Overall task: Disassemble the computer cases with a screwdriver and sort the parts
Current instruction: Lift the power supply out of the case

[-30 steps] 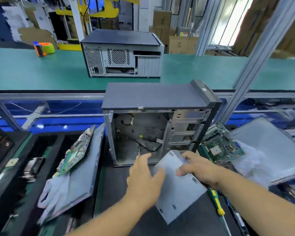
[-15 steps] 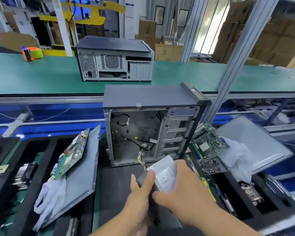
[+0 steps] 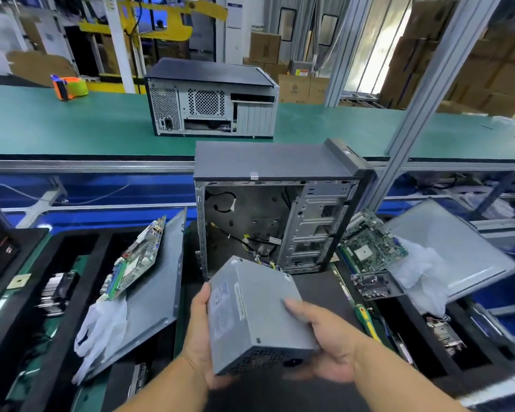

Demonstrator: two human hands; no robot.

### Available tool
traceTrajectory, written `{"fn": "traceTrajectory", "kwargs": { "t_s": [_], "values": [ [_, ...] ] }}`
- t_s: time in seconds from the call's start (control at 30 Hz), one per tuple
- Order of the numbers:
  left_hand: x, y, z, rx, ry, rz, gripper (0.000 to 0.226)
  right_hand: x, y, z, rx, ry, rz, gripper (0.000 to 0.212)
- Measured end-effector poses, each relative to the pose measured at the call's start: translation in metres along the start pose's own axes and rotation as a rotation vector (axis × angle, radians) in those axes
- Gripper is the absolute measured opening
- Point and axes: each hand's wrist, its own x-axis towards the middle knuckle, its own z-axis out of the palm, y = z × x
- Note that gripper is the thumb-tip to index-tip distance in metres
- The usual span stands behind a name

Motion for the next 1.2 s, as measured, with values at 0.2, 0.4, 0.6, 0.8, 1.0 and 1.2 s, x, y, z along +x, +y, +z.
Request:
{"fn": "traceTrajectory", "kwargs": {
  "t_s": [0.2,0.4,0.6,0.8,1.0,1.2],
  "values": [
    [0.032,-0.019,-0.022,0.279,0.197,-0.046,0.070,0.029,0.028,-0.027,0.140,0.028,-0.070,0.055],
    [0.046,-0.067,-0.015,0.760,0.397,0.158,0.056,0.049,0.042,-0.052,0.066,0.079,-0.080,0.047],
    [0.091,-0.047,-0.004,1.085,0.561,0.273,0.049,0.052,0.062,-0.080,0.097,0.065,-0.066,0.062],
    [0.172,0.013,0.025,1.935,0.228,0.623,0.050,0.055,0.072,-0.088,0.117,0.051,-0.098,0.072],
    [0.214,0.007,0.050,2.641,-0.016,0.319,0.040,0.064,0.070,-0.089,0.151,0.012,-0.122,0.067],
    [0.203,0.004,0.031,2.614,0.195,0.463,0.017,0.072,0.069,-0.081,0.148,0.060,-0.128,0.058]
  ]
}}
